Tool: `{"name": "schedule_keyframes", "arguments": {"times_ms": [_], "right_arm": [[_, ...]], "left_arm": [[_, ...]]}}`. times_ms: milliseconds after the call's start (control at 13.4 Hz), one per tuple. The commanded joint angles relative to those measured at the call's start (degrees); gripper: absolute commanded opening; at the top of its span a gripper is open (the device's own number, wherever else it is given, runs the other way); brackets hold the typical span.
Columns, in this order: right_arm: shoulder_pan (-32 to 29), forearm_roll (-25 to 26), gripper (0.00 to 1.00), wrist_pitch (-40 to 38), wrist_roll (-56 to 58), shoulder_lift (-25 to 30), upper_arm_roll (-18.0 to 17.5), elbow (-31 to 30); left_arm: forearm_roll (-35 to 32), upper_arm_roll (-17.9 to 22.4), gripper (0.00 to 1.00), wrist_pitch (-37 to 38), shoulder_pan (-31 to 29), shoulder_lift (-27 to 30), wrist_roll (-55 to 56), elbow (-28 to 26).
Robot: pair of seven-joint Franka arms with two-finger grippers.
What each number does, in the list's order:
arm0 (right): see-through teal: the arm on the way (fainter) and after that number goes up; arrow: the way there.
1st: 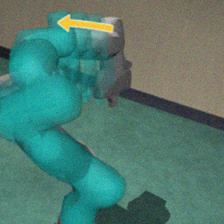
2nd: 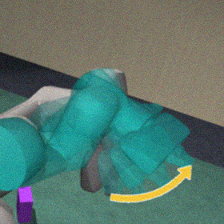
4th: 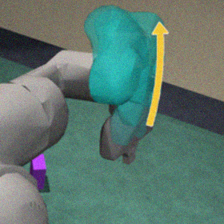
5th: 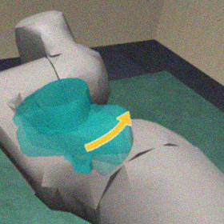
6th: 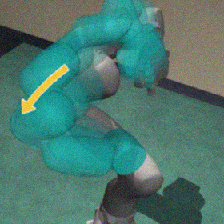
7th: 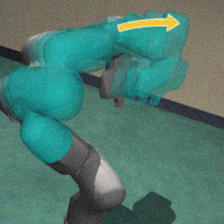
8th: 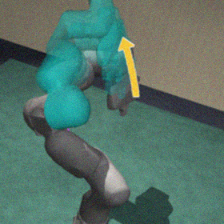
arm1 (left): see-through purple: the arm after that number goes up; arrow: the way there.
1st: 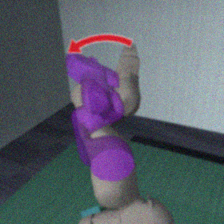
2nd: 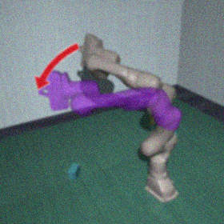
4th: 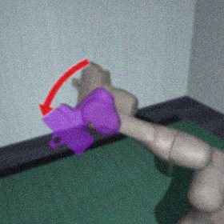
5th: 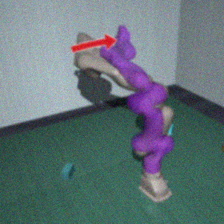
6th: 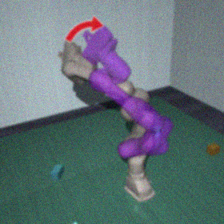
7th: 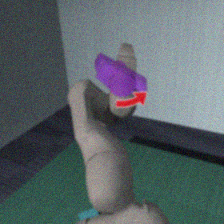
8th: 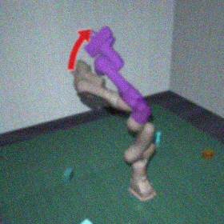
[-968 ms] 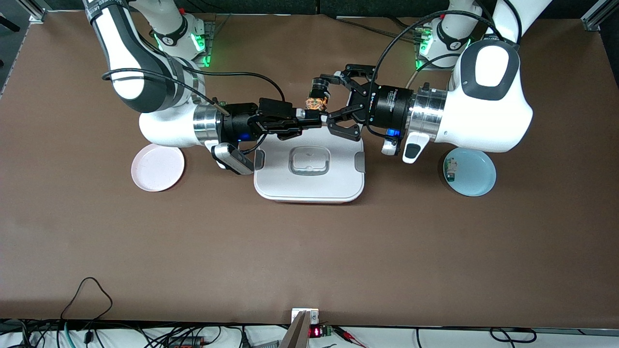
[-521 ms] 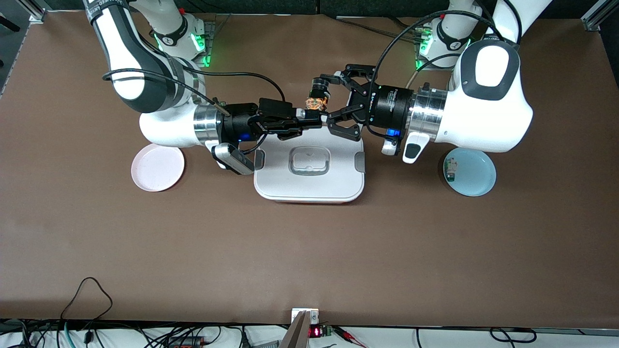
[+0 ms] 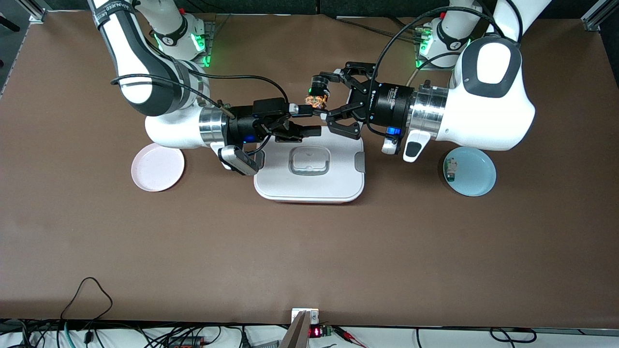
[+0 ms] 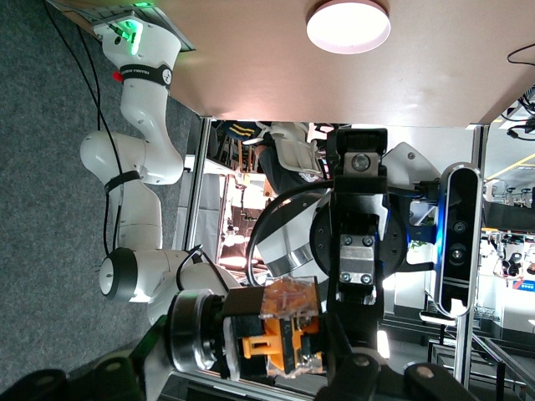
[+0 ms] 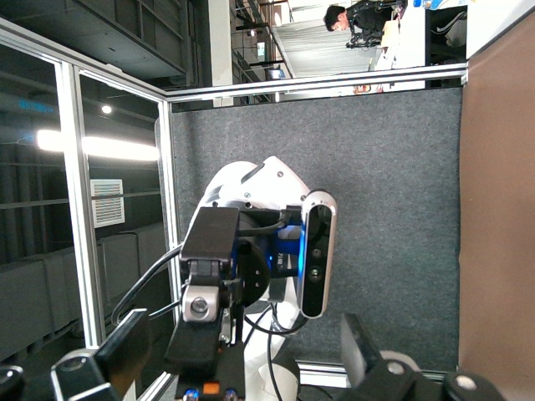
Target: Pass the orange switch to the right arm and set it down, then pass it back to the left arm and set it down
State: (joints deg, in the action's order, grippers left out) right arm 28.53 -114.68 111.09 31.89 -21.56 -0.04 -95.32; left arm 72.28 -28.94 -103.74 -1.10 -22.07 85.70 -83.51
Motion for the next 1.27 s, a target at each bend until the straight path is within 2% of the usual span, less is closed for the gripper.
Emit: {"name": "schedule_keyframes", "arguments": {"times_ms": [0, 1043, 1117, 1192], "right_arm": [[0.29, -0.11, 1.00, 0.00, 0.10, 1.70, 0.04, -1.45], [1.79, -0.37, 1.00, 0.35, -1.75, 2.67, -0.22, -2.85], [1.79, -0.37, 0.97, 0.44, -1.14, 2.67, -0.22, -2.86], [1.70, -0.37, 0.80, 0.27, -1.04, 2.67, -0.22, -2.86]], "left_arm": [[1.46, -0.06, 0.03, -0.06, -0.13, 0.63, -0.09, 0.11], [1.46, -0.06, 0.03, 0.03, -0.13, 0.63, -0.09, 0.11], [1.46, -0.06, 0.03, -0.06, -0.13, 0.63, -0.09, 0.11], [1.46, -0.06, 0.03, 0.02, -0.13, 0.63, -0.09, 0.11]]}}
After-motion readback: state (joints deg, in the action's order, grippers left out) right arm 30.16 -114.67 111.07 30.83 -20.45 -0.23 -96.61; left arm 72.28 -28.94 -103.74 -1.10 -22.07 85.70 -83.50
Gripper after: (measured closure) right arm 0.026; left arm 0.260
